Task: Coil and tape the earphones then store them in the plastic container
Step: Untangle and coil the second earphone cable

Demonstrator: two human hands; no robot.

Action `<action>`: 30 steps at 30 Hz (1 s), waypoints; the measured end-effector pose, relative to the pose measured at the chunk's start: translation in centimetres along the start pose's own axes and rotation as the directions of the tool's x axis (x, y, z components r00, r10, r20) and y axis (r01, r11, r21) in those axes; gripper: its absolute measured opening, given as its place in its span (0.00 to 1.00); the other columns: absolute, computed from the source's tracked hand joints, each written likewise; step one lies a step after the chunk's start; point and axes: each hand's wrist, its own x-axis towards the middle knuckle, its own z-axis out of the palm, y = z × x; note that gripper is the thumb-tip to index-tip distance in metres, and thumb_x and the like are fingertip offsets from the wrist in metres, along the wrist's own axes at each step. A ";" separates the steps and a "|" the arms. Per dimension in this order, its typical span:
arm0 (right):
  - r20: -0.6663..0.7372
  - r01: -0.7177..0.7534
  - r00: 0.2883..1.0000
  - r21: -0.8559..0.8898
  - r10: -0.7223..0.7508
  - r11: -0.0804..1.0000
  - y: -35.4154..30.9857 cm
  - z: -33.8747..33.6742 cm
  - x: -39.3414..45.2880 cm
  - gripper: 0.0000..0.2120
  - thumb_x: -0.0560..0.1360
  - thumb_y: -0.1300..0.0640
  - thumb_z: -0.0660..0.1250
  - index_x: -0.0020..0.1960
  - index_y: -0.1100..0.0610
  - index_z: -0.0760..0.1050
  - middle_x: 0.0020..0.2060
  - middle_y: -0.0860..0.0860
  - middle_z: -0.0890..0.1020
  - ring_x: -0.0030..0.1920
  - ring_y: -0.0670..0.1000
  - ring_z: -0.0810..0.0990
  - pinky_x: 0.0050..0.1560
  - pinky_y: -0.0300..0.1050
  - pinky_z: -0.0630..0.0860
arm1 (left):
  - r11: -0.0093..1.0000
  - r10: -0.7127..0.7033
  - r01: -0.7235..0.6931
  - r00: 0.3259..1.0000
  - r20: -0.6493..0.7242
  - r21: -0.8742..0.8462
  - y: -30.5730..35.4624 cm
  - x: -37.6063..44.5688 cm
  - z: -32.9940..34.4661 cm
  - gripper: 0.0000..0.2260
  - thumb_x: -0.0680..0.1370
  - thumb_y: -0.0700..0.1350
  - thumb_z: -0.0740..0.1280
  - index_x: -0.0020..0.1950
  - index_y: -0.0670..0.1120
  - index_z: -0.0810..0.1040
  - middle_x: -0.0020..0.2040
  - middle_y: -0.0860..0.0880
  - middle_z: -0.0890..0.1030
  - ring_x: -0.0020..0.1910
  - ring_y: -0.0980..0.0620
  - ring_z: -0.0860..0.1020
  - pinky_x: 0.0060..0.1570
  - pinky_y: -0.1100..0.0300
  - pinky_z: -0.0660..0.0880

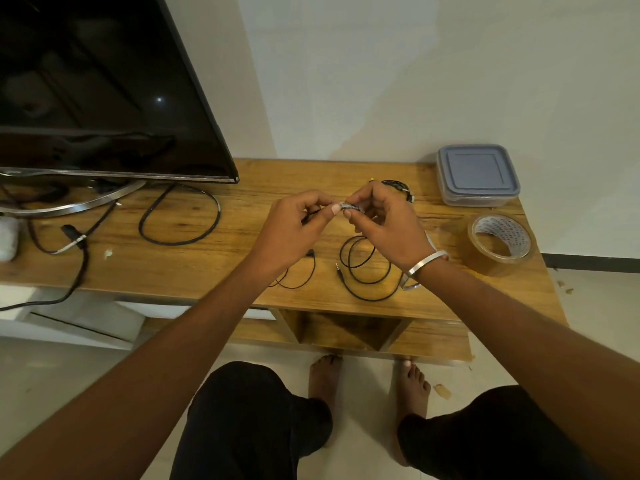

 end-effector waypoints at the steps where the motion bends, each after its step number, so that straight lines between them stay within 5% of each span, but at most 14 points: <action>1: 0.001 0.010 1.000 -0.014 -0.010 1.000 0.0 0.0 0.0 0.05 0.74 0.59 0.69 0.48 0.57 0.74 0.39 0.50 0.80 0.37 0.50 0.79 0.39 0.50 0.79 | 1.000 -0.006 0.006 1.000 0.002 0.000 0.0 0.0 -0.1 0.05 0.79 0.47 0.67 0.51 0.51 0.83 0.44 0.43 0.83 0.44 0.43 0.79 0.46 0.43 0.77; 8: -0.008 0.036 0.999 -0.048 -0.037 0.998 0.1 -0.1 -0.3 0.05 0.75 0.60 0.68 0.50 0.56 0.74 0.40 0.47 0.79 0.39 0.49 0.80 0.41 0.52 0.79 | 0.988 -0.134 0.142 0.985 0.106 -0.067 0.5 0.1 -0.3 0.09 0.81 0.43 0.64 0.52 0.40 0.83 0.28 0.66 0.76 0.29 0.68 0.73 0.31 0.75 0.67; 13: -0.011 -0.001 1.000 -0.111 0.000 0.994 0.8 -0.4 -0.4 0.05 0.76 0.58 0.67 0.50 0.52 0.73 0.40 0.50 0.81 0.38 0.51 0.81 0.41 0.53 0.79 | 0.973 -0.224 0.231 0.963 0.151 -0.030 -0.3 0.0 -0.4 0.10 0.81 0.51 0.64 0.44 0.51 0.83 0.29 0.52 0.69 0.28 0.53 0.66 0.30 0.60 0.64; 18: -0.124 -0.166 0.982 -0.203 0.143 0.965 2.2 -1.3 -0.3 0.05 0.76 0.59 0.67 0.49 0.51 0.72 0.39 0.52 0.80 0.37 0.52 0.81 0.41 0.52 0.80 | 0.969 -0.246 0.238 0.959 0.144 0.071 -0.8 -0.2 -0.9 0.12 0.81 0.51 0.63 0.45 0.48 0.83 0.26 0.52 0.67 0.22 0.59 0.63 0.27 0.68 0.64; 21: -0.148 -0.288 0.954 -0.234 0.259 0.929 3.1 -1.6 -0.4 0.04 0.76 0.58 0.66 0.49 0.54 0.73 0.39 0.51 0.80 0.40 0.52 0.80 0.38 0.47 0.78 | 0.962 -0.267 0.258 0.954 0.137 0.086 -1.0 -0.3 -1.1 0.12 0.81 0.50 0.63 0.46 0.47 0.82 0.25 0.56 0.74 0.24 0.61 0.67 0.29 0.63 0.66; 23: -0.116 -0.339 0.941 -0.344 0.319 0.875 3.2 -1.7 -0.5 0.05 0.75 0.58 0.67 0.51 0.55 0.73 0.45 0.51 0.80 0.45 0.51 0.79 0.38 0.38 0.71 | 0.964 -0.264 0.254 0.955 0.138 0.084 -0.9 -0.3 -1.0 0.11 0.81 0.50 0.63 0.46 0.47 0.82 0.37 0.52 0.83 0.36 0.58 0.76 0.35 0.64 0.71; 26: 0.024 -0.259 0.953 -0.449 0.301 0.855 2.7 -1.0 -0.7 0.21 0.72 0.56 0.71 0.63 0.56 0.69 0.62 0.54 0.71 0.63 0.53 0.71 0.58 0.40 0.68 | 0.968 -0.243 0.230 0.960 0.136 0.106 -0.6 -0.2 -0.8 0.11 0.81 0.49 0.63 0.47 0.48 0.83 0.52 0.47 0.84 0.50 0.57 0.79 0.48 0.67 0.71; 28: 0.131 -0.119 0.970 -0.485 0.207 0.866 1.9 -0.4 -0.8 0.33 0.70 0.52 0.72 0.71 0.54 0.62 0.68 0.53 0.63 0.70 0.53 0.62 0.69 0.49 0.63 | 0.974 -0.214 0.199 0.965 0.152 0.113 -0.5 0.0 -0.5 0.10 0.81 0.49 0.64 0.46 0.48 0.83 0.51 0.51 0.84 0.51 0.60 0.79 0.51 0.65 0.72; 30: 0.207 0.003 0.973 -0.441 0.098 0.898 1.2 0.3 -0.7 0.34 0.71 0.50 0.70 0.72 0.52 0.59 0.69 0.51 0.64 0.71 0.52 0.62 0.69 0.57 0.63 | 0.978 -0.188 0.168 0.965 0.181 0.120 -0.6 0.1 -0.4 0.10 0.81 0.48 0.64 0.45 0.47 0.83 0.48 0.53 0.84 0.50 0.60 0.80 0.50 0.63 0.73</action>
